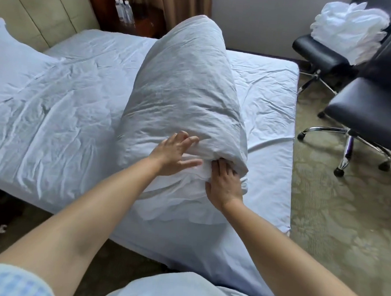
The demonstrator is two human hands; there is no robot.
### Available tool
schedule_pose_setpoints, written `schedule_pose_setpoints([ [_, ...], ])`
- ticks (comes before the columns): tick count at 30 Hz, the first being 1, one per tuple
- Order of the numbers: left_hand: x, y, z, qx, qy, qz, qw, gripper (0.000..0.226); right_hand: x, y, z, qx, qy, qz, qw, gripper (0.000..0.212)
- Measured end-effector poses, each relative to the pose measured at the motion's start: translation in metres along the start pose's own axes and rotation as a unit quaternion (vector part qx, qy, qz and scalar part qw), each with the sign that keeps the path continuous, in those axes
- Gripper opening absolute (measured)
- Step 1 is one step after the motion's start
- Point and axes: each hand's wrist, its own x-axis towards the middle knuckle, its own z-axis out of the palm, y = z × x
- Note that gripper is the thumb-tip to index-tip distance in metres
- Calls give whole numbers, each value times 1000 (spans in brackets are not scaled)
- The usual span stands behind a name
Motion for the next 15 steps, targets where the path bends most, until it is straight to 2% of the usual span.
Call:
schedule_pose_setpoints([
  [2,5,5,-1,80,17,-10,997,71,3,-10,3,31,-18,37,999,85],
  [5,17,19,2,182,7,-23,983,75,1,-19,10,54,-67,70,994,87],
  [7,25,24,1,212,22,5,977,56,-1,-24,12,48,-72,58,995,92],
  [9,31,26,-1,215,39,35,975,36,-1,-28,13,40,-97,48,993,94],
  [11,30,29,-6,167,16,48,985,17,3,-31,15,38,-120,61,990,93],
  [13,29,27,-10,124,39,62,990,15,8,-34,18,28,-138,81,987,89],
  [15,30,18,-5,133,49,65,988,17,12,-35,23,28,-148,99,984,86],
])
